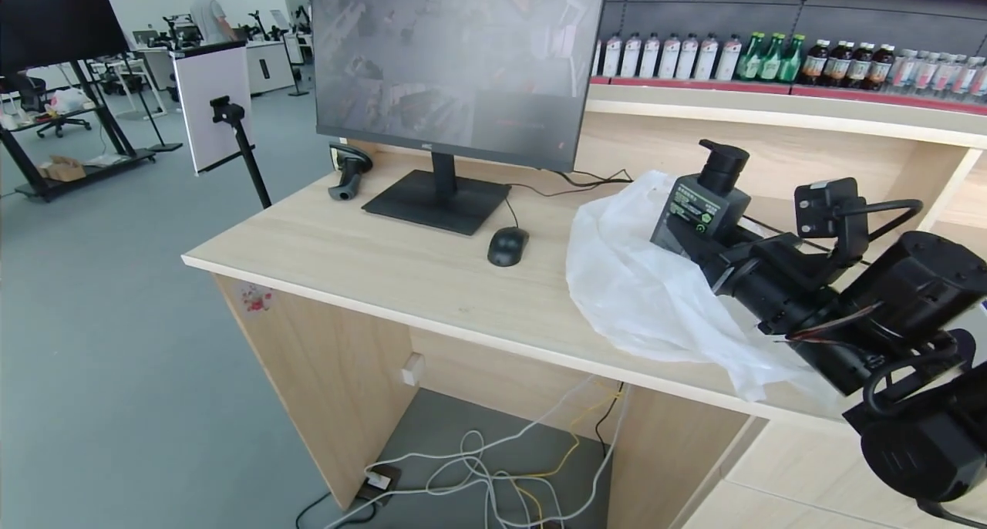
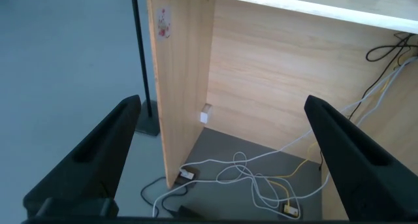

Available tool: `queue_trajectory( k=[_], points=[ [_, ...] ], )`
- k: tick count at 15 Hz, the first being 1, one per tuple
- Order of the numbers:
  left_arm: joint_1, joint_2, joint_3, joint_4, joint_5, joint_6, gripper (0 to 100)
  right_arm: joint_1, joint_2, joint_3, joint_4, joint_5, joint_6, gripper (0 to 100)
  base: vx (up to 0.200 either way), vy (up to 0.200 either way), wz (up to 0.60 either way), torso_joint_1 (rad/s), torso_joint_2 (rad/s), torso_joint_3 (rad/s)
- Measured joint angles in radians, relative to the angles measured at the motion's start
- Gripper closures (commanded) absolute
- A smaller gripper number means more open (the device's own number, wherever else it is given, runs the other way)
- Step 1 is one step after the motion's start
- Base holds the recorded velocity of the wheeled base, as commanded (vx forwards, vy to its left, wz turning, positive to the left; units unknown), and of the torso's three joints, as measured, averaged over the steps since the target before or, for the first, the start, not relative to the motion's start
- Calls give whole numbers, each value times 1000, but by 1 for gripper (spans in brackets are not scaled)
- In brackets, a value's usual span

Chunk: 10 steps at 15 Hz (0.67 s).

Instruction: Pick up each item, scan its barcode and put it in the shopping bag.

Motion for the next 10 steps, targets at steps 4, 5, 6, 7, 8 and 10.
queue_trajectory(
  k=[4,5,6,7,8,10],
  points=[
    [0,0,0,0,0,-1,0,16,25,37,-1,0,31,100,0,0,0,0,0,0],
    [0,0,0,0,0,-1,0,10,27,48,0,-1,47,100,0,0,0,0,0,0],
    [0,0,0,0,0,-1,0,7,29,53,-1,-3,56,100,0,0,0,0,0,0],
    [0,0,0,0,0,-1,0,8,30,58,0,-1,75,100,0,0,0,0,0,0],
    [0,0,0,0,1,0,0,10,31,65,0,-2,92,100,0,0,0,0,0,0],
    [0,0,0,0,0,0,0,27,32,90,0,-1,166,100,0,0,0,0,0,0]
  ],
)
